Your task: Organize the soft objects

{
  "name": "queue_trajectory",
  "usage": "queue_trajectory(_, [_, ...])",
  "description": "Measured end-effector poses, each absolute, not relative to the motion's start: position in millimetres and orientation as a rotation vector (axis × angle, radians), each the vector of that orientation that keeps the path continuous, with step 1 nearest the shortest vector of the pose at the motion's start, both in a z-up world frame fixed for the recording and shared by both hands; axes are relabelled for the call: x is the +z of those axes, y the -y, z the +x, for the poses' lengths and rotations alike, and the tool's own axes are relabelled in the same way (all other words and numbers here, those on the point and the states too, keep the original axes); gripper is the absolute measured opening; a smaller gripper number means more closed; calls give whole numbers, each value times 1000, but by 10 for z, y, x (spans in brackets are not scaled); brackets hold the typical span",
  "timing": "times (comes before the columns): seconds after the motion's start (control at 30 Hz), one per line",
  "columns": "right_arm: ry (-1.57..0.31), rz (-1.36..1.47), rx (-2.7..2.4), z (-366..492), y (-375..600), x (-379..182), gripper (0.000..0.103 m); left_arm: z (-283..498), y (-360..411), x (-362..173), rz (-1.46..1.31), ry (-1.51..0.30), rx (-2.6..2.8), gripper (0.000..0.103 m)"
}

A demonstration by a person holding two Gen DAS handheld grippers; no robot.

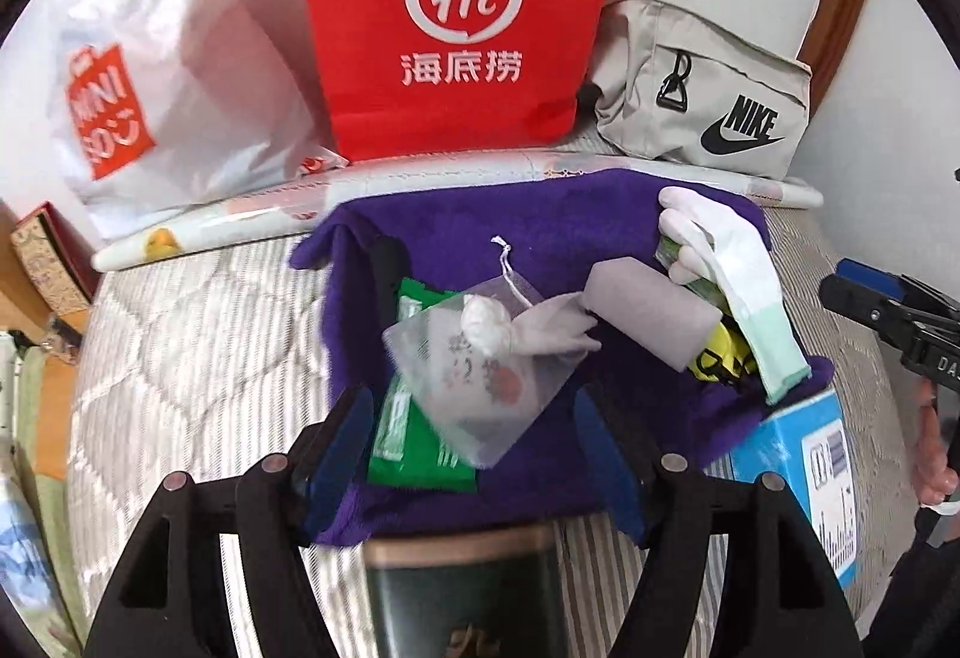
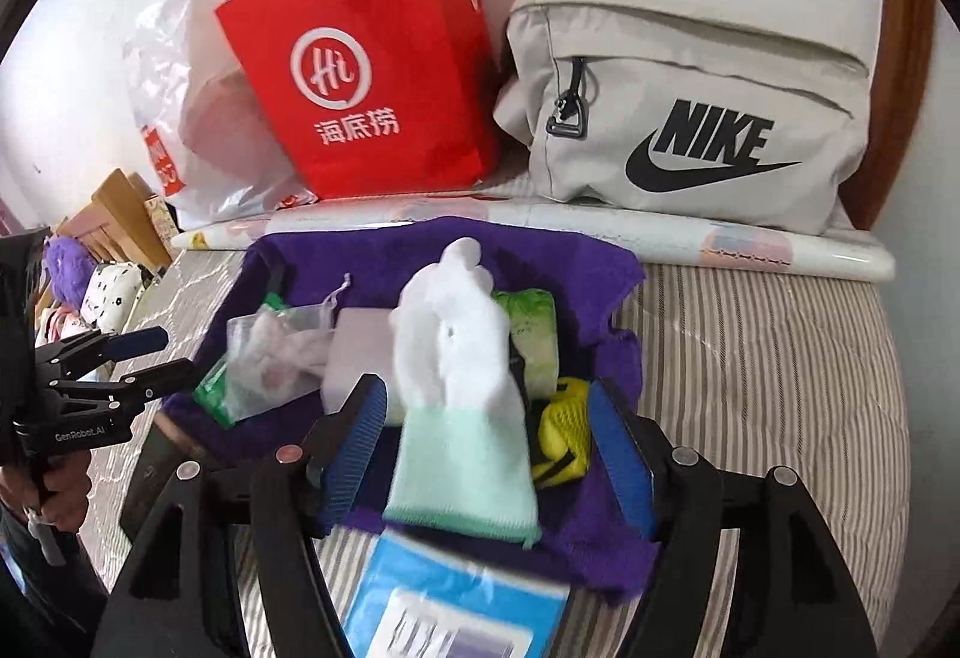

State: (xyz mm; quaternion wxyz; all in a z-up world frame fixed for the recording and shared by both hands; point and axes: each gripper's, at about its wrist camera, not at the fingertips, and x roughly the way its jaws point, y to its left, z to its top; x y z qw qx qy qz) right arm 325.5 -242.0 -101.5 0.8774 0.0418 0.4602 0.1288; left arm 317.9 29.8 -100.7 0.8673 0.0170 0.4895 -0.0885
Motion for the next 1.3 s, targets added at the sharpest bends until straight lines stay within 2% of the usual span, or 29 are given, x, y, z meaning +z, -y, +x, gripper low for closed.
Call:
queue_trajectory(0.17, [-923, 77, 249, 2873, 2365, -773, 69, 2866, -302, -800, 43, -991, -152, 77])
queue_trajectory(0.3, [-885, 45, 229, 2560, 2272, -610, 78, 2557, -309, -614, 22, -963, -142, 81])
queue_trajectory(0.43, [-850, 6, 220, 2202, 2149, -466, 79, 2231, -278, -442, 35, -929, -118, 84])
queue_trajectory(0.5, [-841, 2, 209, 2073, 2117, -416, 91, 2061, -249, -353, 71, -897, -96, 86])
queue_trajectory(0.53, [-835, 3, 200, 1999, 2106, -387, 93, 1966, -238, -301, 80, -884, -90, 87])
queue_trajectory(0.7, [-813, -2, 172, 1575, 2052, -233, 93, 1532, -225, -88, 58, -822, -78, 92])
queue_trajectory(0.87, [-794, -43, 139, 1140, 1999, -146, 93, 1117, -185, 53, 57, -777, -54, 92])
queue_trajectory(1.3, [-781, 16, 108, 515, 2098, -223, 93, 415, -145, 2, 6, -749, -34, 92])
